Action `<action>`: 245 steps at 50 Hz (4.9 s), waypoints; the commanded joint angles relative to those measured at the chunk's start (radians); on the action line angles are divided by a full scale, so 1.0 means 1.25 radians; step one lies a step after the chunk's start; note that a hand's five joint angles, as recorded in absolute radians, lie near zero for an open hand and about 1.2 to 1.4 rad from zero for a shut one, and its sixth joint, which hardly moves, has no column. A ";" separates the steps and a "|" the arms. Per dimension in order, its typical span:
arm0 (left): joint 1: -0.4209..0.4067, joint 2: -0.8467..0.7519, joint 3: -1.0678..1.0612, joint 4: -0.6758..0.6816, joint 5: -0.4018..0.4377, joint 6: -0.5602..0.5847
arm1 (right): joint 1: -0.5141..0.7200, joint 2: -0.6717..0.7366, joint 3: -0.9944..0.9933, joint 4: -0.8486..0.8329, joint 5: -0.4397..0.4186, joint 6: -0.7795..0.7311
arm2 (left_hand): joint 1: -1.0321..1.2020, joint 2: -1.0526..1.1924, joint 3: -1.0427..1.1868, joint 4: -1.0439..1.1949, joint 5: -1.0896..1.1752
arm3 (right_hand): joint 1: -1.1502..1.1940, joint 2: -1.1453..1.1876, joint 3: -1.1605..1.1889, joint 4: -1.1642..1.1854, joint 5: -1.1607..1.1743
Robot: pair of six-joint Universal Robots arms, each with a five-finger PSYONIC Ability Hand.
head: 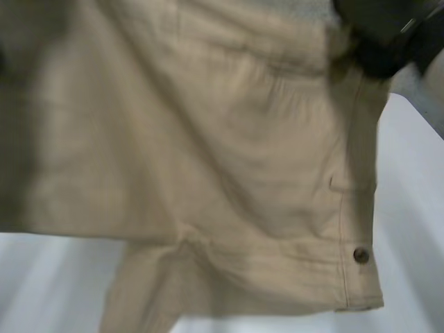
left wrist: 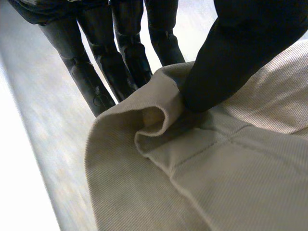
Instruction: Fold the shorts.
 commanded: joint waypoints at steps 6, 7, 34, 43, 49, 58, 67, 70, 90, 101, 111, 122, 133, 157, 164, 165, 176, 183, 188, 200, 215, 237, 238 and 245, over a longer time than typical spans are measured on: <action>0.051 -0.455 0.031 0.042 0.011 0.001 | 0.009 0.374 -0.010 -0.114 0.007 0.004 | 0.200 0.158 0.167 0.157 0.209 | 0.344 0.181 0.170 0.163 0.182; 0.055 -0.482 0.044 0.050 0.010 0.002 | 0.010 0.415 -0.011 -0.160 0.011 0.004 | 0.200 0.158 0.167 0.157 0.209 | 0.344 0.181 0.170 0.163 0.182; 0.091 -0.885 0.301 0.651 0.071 0.189 | 0.008 0.720 -0.083 -0.770 0.102 -0.074 | -0.671 -0.712 -0.704 -0.713 -0.662 | -0.633 -0.796 -0.808 -0.814 -0.795; 0.075 -0.825 0.185 0.650 0.122 0.184 | -0.011 0.558 -0.015 -0.622 0.069 0.101 | -0.774 -0.816 -0.808 -0.817 -0.766 | -0.633 -0.796 -0.808 -0.814 -0.795; 0.072 -0.712 0.069 0.602 0.067 0.180 | -0.060 0.444 0.024 -0.440 -0.055 0.176 | -0.760 -0.802 -0.794 -0.803 -0.752 | -0.633 -0.796 -0.808 -0.814 -0.795; 0.069 -0.441 -0.157 0.331 0.062 0.028 | -0.134 0.288 0.149 -0.218 -0.179 0.181 | -0.758 -0.800 -0.791 -0.801 -0.749 | -0.633 -0.796 -0.808 -0.814 -0.795; 0.049 -0.254 -0.295 0.059 0.063 -0.117 | -0.226 0.195 0.257 -0.045 -0.329 0.136 | -0.744 -0.786 -0.777 -0.787 -0.735 | -0.325 -0.488 -0.499 -0.506 -0.487; 0.029 -0.214 -0.333 -0.047 0.063 -0.146 | -0.251 0.191 0.293 0.002 -0.380 0.103 | -0.725 -0.767 -0.758 -0.768 -0.716 | -0.165 -0.328 -0.340 -0.346 -0.327; -0.116 -0.149 -0.482 -0.273 0.089 -0.227 | -0.266 0.280 0.399 0.008 -0.433 -0.047 | -0.438 -0.480 -0.472 -0.481 -0.430 | 0.056 -0.107 -0.118 -0.125 -0.106; -0.124 -0.163 -0.489 -0.293 0.121 -0.276 | -0.260 0.348 0.384 -0.137 -0.403 -0.034 | -0.485 -0.527 -0.519 -0.528 -0.477 | -0.259 -0.422 -0.433 -0.439 -0.421; -0.109 -0.250 -0.475 -0.261 0.111 -0.275 | -0.257 0.371 0.377 -0.202 -0.382 -0.034 | -0.518 -0.560 -0.552 -0.561 -0.510 | -0.263 -0.426 -0.438 -0.444 -0.426; -0.059 -0.338 -0.429 -0.172 -0.011 -0.263 | -0.222 0.430 0.340 -0.247 -0.339 -0.033 | -0.516 -0.558 -0.549 -0.559 -0.507 | -0.210 -0.373 -0.384 -0.390 -0.372; -0.055 -0.394 -0.380 -0.123 -0.021 -0.260 | -0.200 0.450 0.315 -0.307 -0.308 -0.029 | -0.511 -0.553 -0.545 -0.554 -0.503 | 0.344 0.181 0.170 0.163 0.182; -0.041 -0.473 -0.324 -0.044 -0.018 -0.190 | -0.190 0.386 0.352 -0.298 -0.287 0.129 | -0.235 -0.277 -0.268 -0.278 -0.226 | 0.344 0.181 0.170 0.163 0.182; -0.027 -0.457 -0.329 0.018 -0.019 -0.188 | -0.184 0.360 0.351 -0.293 -0.210 0.132 | 0.200 0.158 0.167 0.157 0.209 | 0.344 0.181 0.170 0.163 0.182; -0.026 -0.431 -0.326 0.019 -0.019 -0.187 | -0.181 0.352 0.351 -0.290 -0.202 0.131 | 0.200 0.158 0.167 0.157 0.209 | 0.344 0.181 0.170 0.163 0.182; 0.017 -0.082 -0.245 -0.017 0.023 -0.144 | -0.180 0.121 0.296 -0.147 -0.154 0.131 | 0.200 0.158 0.167 0.157 0.209 | 0.344 0.181 0.170 0.163 0.182; 0.029 -0.001 -0.202 -0.174 0.107 -0.145 | -0.177 0.014 0.283 -0.055 -0.155 0.125 | 0.200 0.158 0.167 0.157 0.209 | 0.344 0.181 0.170 0.163 0.182; 0.033 0.049 -0.218 -0.276 0.128 -0.149 | -0.176 -0.035 0.295 0.001 -0.169 0.121 | 0.200 0.158 0.167 0.157 0.209 | 0.344 0.181 0.170 0.163 0.182; -0.023 -0.090 -0.422 -0.185 0.128 -0.187 | -0.153 0.129 0.334 -0.052 -0.155 0.126 | -0.471 -0.513 -0.505 -0.514 -0.463 | 0.344 0.181 0.170 0.163 0.182; -0.154 -0.297 -0.428 -0.086 0.118 -0.220 | -0.144 0.206 0.351 -0.170 -0.092 0.158 | -0.459 -0.501 -0.493 -0.502 -0.451 | 0.344 0.181 0.170 0.163 0.182; -0.178 -0.468 -0.359 -0.009 0.042 -0.213 | -0.133 0.215 0.365 -0.181 -0.090 0.160 | -0.295 -0.337 -0.329 -0.338 -0.287 | 0.344 0.181 0.170 0.163 0.182; -0.178 -0.464 -0.359 -0.010 0.042 -0.213 | -0.133 0.215 0.365 -0.181 -0.090 0.160 | -0.272 -0.314 -0.305 -0.315 -0.263 | 0.344 0.181 0.170 0.163 0.182; -0.174 -0.426 -0.354 -0.020 0.042 -0.211 | -0.136 0.217 0.361 -0.183 -0.090 0.159 | -0.044 -0.086 -0.078 -0.087 -0.036 | 0.344 0.181 0.170 0.163 0.182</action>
